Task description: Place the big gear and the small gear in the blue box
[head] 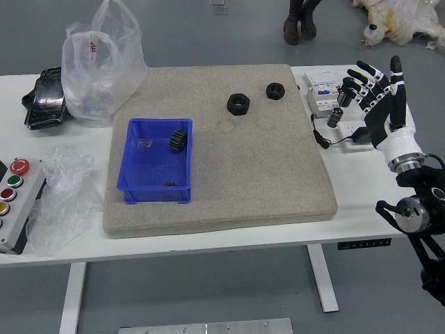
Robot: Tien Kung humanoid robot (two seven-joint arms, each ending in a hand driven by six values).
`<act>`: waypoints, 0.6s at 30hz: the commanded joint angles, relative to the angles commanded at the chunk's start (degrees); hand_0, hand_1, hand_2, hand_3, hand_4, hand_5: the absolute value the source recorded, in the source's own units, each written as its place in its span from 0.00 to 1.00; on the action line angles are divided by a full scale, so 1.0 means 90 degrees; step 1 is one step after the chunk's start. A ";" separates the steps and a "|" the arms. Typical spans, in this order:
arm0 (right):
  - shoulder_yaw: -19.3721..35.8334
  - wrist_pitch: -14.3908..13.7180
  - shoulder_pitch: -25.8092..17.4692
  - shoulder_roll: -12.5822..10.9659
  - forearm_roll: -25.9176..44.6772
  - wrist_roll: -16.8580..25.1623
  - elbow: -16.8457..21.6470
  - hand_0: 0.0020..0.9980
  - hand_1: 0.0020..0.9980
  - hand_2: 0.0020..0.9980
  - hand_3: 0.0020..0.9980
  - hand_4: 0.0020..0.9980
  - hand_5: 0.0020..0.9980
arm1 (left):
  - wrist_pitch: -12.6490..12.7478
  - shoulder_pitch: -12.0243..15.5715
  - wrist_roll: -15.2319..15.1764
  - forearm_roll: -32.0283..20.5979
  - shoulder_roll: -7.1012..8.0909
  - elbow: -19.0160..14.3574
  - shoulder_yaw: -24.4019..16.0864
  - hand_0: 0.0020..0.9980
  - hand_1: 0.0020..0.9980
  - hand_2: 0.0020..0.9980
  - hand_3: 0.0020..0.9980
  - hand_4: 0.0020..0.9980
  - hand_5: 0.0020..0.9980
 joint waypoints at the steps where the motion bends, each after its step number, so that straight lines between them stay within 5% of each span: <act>1: -0.0007 -0.0067 -0.0025 0.0030 -0.0207 0.0052 -0.0027 0.75 0.74 0.74 0.72 0.95 0.95 | 0.0011 -0.0002 -0.0031 -0.0003 -0.0003 0.0000 0.0004 0.83 0.84 0.84 0.96 0.82 0.79; 9: -0.0143 0.0423 -0.0090 0.0078 0.0670 0.0555 -0.0349 0.74 0.73 0.73 0.72 0.95 0.94 | 0.0104 -0.0016 -0.0301 0.0016 -0.0003 0.0006 0.0026 0.81 0.82 0.81 0.94 0.82 0.78; 18: -0.0021 0.0478 -0.0135 0.0025 0.1143 0.0597 -0.0283 0.74 0.73 0.72 0.73 0.94 0.92 | 0.0166 -0.0033 -0.0559 -0.0004 -0.0004 0.0008 0.0069 0.76 0.77 0.76 0.89 0.82 0.76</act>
